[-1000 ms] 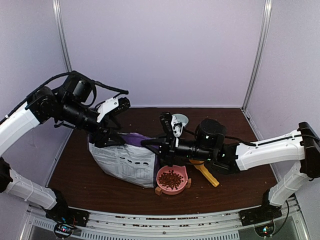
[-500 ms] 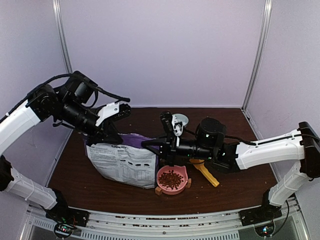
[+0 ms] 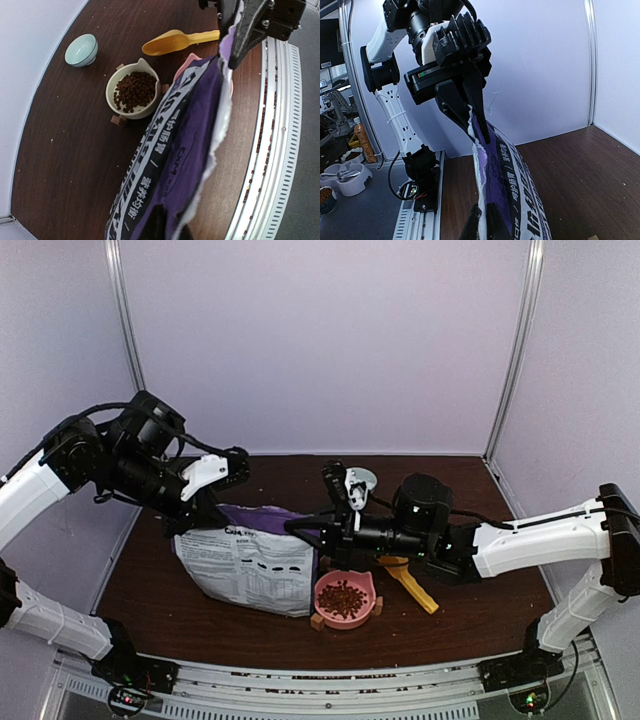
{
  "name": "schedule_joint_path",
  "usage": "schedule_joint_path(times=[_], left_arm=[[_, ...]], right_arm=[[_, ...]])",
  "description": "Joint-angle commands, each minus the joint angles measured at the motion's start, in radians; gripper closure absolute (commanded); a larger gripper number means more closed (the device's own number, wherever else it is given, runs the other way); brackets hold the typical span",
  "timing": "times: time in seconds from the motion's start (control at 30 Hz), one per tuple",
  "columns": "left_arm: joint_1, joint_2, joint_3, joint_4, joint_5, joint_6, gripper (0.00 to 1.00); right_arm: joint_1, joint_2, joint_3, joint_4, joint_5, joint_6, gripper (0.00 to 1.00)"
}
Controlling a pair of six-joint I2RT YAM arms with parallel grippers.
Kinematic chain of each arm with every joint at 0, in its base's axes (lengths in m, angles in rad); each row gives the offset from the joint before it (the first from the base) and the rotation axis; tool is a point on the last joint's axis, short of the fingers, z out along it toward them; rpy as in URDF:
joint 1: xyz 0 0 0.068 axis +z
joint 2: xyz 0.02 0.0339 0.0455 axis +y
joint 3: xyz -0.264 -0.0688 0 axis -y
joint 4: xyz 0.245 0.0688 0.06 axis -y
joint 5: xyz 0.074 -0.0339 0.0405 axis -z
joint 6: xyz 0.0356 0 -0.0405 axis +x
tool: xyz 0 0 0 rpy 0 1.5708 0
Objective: Serve the pet food
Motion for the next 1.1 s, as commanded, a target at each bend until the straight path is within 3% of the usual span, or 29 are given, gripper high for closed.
schedule_joint_path(times=[0.0,0.13,0.27,0.43,0.57,0.63,0.7,0.83,1.0,1.07], left_arm=[[0.003,-0.035,-0.027,-0.036,-0.125,0.007,1.00],[0.003,-0.062,-0.035,-0.041,-0.196,0.007,1.00],[0.003,-0.079,-0.048,-0.041,-0.272,0.002,0.86],[0.003,-0.083,-0.058,-0.043,-0.344,0.006,1.00],[0.004,-0.091,-0.071,-0.038,-0.378,0.007,1.00],[0.004,-0.093,-0.076,-0.032,-0.406,0.002,0.85],[0.004,-0.093,-0.079,-0.028,-0.421,0.003,0.82],[0.007,-0.091,-0.085,-0.026,-0.443,0.007,1.00],[0.022,-0.099,-0.084,-0.027,-0.484,0.005,1.00],[0.027,-0.105,-0.079,-0.026,-0.493,0.001,0.94]], right_arm=[[-0.019,-0.064,0.016,0.079,0.033,0.001,1.00],[-0.020,-0.063,0.016,0.086,0.034,0.003,1.00],[-0.022,-0.060,0.013,0.090,0.032,0.004,1.00],[-0.025,-0.063,0.005,0.101,0.036,0.009,1.00],[-0.028,-0.073,-0.007,0.107,0.047,0.009,1.00],[-0.029,-0.078,-0.014,0.109,0.051,0.007,1.00],[-0.029,-0.081,-0.018,0.111,0.053,0.007,1.00],[-0.029,-0.088,-0.023,0.109,0.055,0.008,1.00],[-0.031,-0.094,-0.027,0.111,0.054,0.005,1.00],[-0.031,-0.093,-0.026,0.112,0.048,0.006,1.00]])
